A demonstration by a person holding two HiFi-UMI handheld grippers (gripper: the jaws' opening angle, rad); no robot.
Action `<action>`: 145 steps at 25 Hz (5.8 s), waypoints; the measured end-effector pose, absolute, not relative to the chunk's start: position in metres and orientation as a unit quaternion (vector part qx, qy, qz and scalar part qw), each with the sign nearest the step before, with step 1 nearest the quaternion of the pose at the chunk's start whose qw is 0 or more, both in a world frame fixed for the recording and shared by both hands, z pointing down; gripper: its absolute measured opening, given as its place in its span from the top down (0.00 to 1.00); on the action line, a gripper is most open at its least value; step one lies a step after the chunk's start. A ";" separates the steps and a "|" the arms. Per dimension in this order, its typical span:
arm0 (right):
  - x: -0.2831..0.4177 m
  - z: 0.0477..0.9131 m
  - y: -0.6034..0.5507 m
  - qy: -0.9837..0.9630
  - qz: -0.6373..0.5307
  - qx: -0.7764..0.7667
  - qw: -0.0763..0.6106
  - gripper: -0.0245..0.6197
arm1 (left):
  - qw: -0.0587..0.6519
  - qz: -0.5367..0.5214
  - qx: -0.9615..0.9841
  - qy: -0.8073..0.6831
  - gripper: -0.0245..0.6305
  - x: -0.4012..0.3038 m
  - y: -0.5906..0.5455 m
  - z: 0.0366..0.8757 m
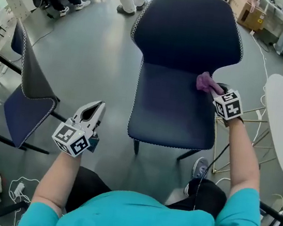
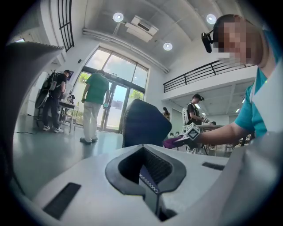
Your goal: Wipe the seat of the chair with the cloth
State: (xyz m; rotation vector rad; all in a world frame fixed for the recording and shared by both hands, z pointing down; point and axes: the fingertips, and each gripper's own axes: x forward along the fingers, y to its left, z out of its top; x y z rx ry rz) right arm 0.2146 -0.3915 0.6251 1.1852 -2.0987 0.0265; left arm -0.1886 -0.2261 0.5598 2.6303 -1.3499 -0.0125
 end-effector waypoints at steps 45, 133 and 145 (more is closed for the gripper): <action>-0.078 0.686 -0.350 -0.879 -0.035 0.238 0.411 0.88 | 0.137 0.002 0.874 -0.467 0.97 -0.214 -0.262 0.604; 0.390 0.725 -0.278 -0.714 0.108 0.484 0.494 0.88 | 0.125 0.028 0.903 -0.410 0.97 -0.121 -0.254 0.589; 0.098 0.586 -0.225 -0.887 -0.025 0.324 0.326 0.88 | 0.119 -0.021 0.897 -0.426 0.97 -0.166 -0.229 0.575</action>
